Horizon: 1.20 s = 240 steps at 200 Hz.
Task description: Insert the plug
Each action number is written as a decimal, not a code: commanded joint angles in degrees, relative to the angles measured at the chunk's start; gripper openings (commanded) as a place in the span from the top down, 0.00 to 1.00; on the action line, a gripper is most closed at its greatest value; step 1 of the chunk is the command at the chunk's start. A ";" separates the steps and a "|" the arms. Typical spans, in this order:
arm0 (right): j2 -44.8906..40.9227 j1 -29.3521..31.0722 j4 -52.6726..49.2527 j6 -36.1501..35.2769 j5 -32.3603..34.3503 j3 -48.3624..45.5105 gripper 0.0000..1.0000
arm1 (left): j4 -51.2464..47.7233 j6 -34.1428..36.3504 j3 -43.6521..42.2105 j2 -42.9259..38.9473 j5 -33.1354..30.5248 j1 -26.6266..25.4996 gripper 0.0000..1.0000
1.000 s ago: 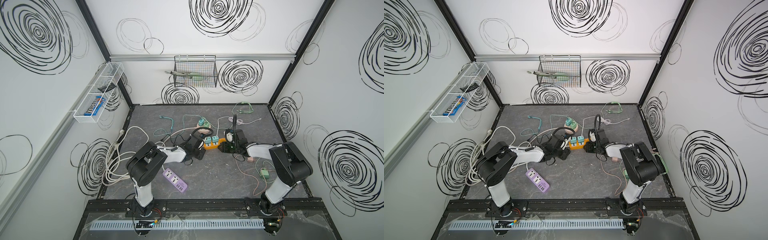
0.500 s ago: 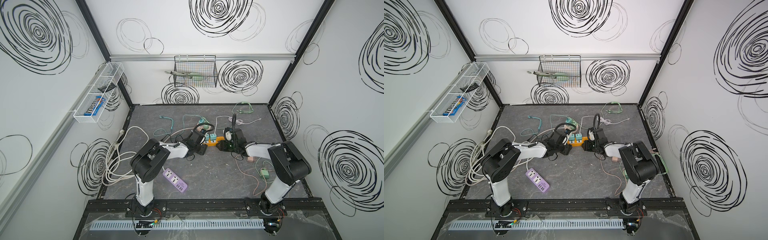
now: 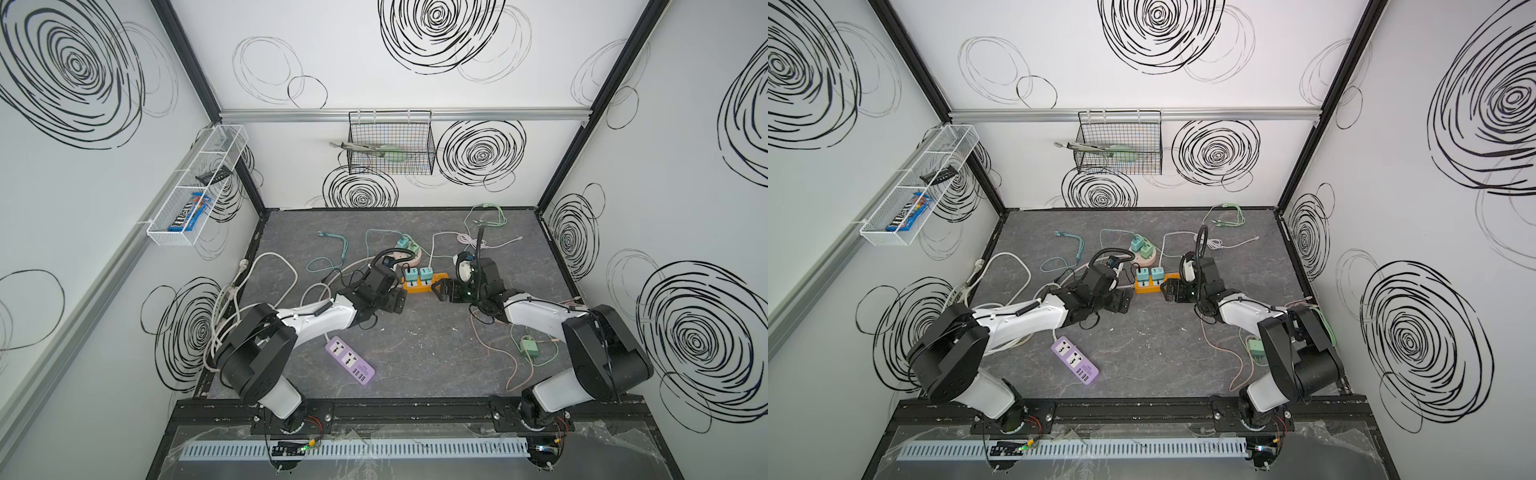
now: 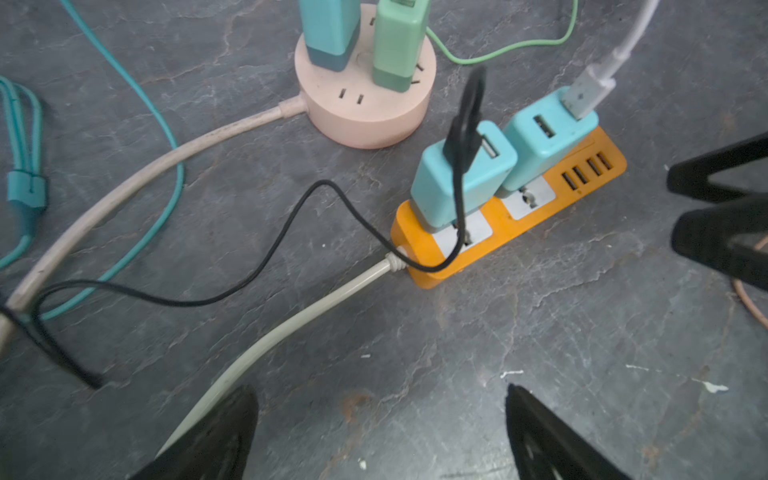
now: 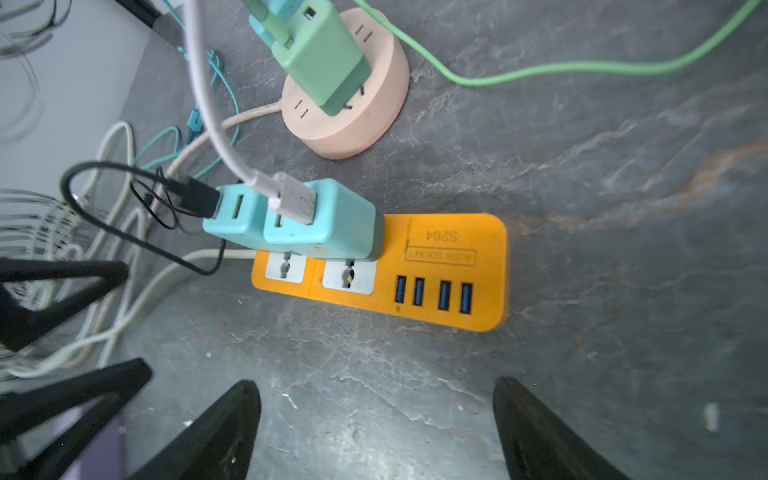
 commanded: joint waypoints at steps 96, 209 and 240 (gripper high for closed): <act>-8.83 0.81 2.86 1.08 7.44 -5.41 0.03 | -18.92 -16.34 -2.72 -10.51 -17.98 -0.53 0.04; -6.76 0.78 3.94 0.48 5.18 -4.60 0.03 | -38.78 -35.13 -11.99 -21.45 2.81 5.01 0.04; -7.00 0.84 3.54 0.58 5.64 -4.62 0.03 | -38.48 -33.96 -14.91 -22.14 4.25 6.43 0.01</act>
